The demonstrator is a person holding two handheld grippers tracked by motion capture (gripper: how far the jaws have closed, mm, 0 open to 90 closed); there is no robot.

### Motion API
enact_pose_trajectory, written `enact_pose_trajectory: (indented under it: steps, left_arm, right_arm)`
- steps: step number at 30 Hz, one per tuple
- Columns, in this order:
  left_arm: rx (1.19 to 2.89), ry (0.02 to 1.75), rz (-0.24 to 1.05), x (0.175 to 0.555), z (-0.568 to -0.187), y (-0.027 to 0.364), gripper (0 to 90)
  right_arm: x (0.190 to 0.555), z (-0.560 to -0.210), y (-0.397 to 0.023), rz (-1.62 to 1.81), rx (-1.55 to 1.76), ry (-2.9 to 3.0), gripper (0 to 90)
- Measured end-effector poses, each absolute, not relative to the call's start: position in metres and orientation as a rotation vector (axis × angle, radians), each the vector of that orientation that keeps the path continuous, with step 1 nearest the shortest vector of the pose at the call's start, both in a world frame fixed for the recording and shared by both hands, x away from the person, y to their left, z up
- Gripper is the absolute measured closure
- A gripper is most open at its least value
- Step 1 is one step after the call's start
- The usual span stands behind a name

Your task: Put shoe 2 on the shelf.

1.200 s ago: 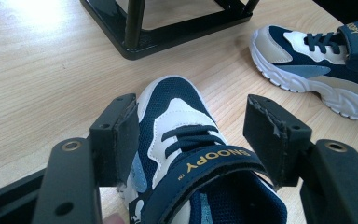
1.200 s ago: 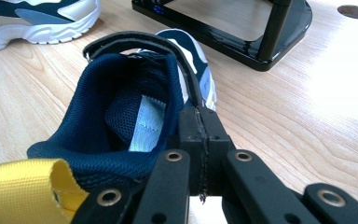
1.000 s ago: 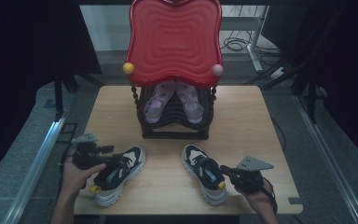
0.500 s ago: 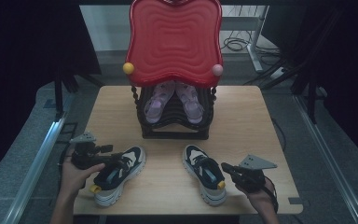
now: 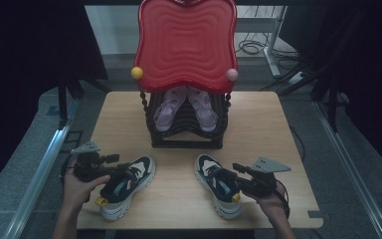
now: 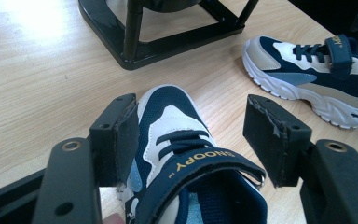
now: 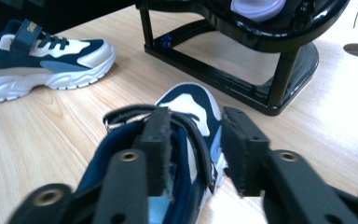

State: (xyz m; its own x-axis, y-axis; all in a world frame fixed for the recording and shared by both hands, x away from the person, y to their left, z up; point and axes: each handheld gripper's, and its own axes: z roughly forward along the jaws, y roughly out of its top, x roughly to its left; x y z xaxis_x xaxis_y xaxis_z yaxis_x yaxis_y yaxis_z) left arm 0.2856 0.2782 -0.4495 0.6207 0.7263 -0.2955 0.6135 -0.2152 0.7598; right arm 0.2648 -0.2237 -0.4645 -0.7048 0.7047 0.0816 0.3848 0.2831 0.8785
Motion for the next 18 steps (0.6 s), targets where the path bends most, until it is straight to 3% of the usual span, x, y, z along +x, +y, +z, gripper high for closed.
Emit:
enact_pose_trajectory:
  steps: [8,18]
  left_arm:
    - [1.9,1.066,0.163,0.278,-0.446,0.288,37.2]
    - [1.957,1.054,0.159,0.274,-0.459,0.292,40.0]
  right_arm:
    - [0.267,-0.458,-0.221,1.406,0.992,2.234,52.8]
    - [0.266,-0.46,-0.223,1.389,1.013,2.23,50.7]
